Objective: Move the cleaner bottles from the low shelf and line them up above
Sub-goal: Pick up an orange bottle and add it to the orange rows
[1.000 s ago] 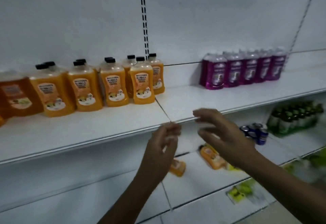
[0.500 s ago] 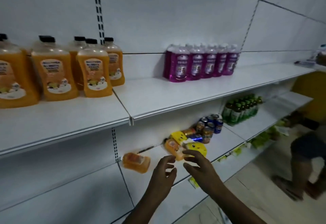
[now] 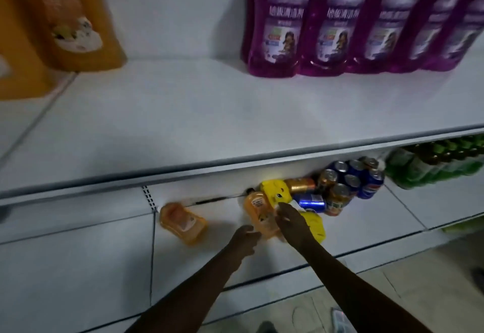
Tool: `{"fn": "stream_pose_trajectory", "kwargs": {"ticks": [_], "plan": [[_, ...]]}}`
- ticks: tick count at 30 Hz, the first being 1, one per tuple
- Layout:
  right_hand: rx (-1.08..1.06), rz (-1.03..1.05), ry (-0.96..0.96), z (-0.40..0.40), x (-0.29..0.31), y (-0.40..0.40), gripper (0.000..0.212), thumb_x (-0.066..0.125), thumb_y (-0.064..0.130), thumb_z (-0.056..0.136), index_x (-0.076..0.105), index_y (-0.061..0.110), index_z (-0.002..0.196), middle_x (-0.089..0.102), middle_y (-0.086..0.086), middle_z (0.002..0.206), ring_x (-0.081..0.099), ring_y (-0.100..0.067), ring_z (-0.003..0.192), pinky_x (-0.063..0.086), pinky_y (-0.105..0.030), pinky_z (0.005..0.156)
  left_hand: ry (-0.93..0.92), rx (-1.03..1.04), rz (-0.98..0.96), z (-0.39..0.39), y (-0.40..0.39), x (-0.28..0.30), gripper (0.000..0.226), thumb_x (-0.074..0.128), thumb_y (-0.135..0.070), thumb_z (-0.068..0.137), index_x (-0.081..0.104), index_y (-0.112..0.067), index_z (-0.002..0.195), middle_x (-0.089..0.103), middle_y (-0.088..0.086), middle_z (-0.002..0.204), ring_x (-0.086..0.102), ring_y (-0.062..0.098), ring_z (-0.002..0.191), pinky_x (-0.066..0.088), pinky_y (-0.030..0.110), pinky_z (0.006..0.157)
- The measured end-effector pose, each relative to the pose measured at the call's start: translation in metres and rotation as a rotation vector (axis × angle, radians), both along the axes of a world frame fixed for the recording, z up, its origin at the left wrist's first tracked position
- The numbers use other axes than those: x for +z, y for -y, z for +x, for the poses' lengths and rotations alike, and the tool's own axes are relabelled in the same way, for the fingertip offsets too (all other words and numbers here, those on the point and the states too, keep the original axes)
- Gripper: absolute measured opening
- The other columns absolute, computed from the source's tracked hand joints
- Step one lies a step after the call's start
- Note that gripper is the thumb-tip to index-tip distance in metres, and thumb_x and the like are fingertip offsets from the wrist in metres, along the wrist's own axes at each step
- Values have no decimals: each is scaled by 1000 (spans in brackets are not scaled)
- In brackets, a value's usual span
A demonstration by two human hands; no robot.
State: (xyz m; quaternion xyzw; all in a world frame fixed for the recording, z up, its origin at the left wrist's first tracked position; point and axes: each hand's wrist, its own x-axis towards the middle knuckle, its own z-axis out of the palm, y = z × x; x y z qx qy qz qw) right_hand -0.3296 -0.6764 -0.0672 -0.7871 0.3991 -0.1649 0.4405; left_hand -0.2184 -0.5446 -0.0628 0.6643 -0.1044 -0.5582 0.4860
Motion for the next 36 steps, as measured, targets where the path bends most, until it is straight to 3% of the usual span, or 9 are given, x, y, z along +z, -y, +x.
{"fn": "stream_pose_trajectory", "kwargs": {"ticks": [4, 8, 12, 17, 21, 26, 29, 33, 36], "plan": [[193, 116, -200, 16, -24, 47, 42, 53, 12, 97, 46, 5, 138, 54, -14, 137, 50, -27, 126, 35, -31, 108, -29, 201, 55, -6, 54, -32, 36, 73, -26, 66, 63, -12, 97, 68, 10, 90, 63, 22, 78, 51, 31, 68], [380, 110, -298, 31, -24, 71, 32, 48, 5, 93, 58, 6, 124, 62, -11, 120, 57, -23, 113, 41, -27, 92, 79, 310, 113, -5, 90, -53, 25, 71, -24, 83, 66, -2, 94, 68, 16, 98, 68, 34, 87, 57, 41, 76], [495, 75, -316, 23, -26, 66, 36, 52, 18, 92, 53, 17, 129, 59, -5, 127, 54, -22, 121, 42, -36, 103, 121, 309, 183, -20, 76, -34, 20, 65, -28, 91, 63, -8, 96, 62, 6, 85, 59, 13, 69, 49, 16, 52], [688, 10, -292, 9, -9, 52, 68, 70, 36, 86, 35, 20, 142, 39, 6, 131, 42, -13, 121, 41, -35, 104, 38, 311, 150, -40, 33, -19, 20, 65, -24, 89, 66, -5, 93, 67, 20, 104, 65, 33, 98, 55, 47, 89], [634, 73, -169, 1, 24, 19, 88, 77, 29, 80, 22, 23, 148, 30, 0, 141, 41, -17, 126, 49, -39, 100, 113, 261, -17, -51, -9, 6, 30, 60, -18, 87, 64, 0, 111, 66, 23, 112, 63, 39, 107, 51, 55, 93], [607, 71, 70, -11, 71, -44, 109, 89, 24, 67, 18, 30, 149, 26, 11, 149, 40, -9, 132, 53, -25, 92, 294, 166, -106, -55, -87, 55, 33, 59, -26, 86, 60, -18, 118, 64, 9, 115, 62, 26, 107, 52, 51, 94], [675, 105, 169, -22, 105, -102, 113, 90, 20, 65, 14, 40, 147, 24, 38, 140, 38, 7, 129, 54, -20, 86, 428, 159, -127, -63, -145, 85, 37, 56, -37, 87, 55, -28, 123, 60, 4, 119, 61, 19, 107, 53, 45, 95], [701, 118, 287, -23, 143, -172, 112, 91, 27, 62, 18, 55, 142, 28, 20, 146, 46, -7, 126, 59, -31, 81, 584, 173, -257, -77, -221, 126, 49, 46, -50, 92, 34, -41, 139, 48, -5, 135, 51, 6, 123, 47, 35, 105], [764, 76, 360, -13, 187, -218, 110, 92, 25, 61, 20, 62, 136, 28, 23, 143, 47, -6, 124, 58, -27, 81, 637, 184, -374, -80, -267, 165, 63, 43, -61, 91, 7, -59, 143, 29, -29, 147, 36, -4, 135, 40, 29, 110]]}}
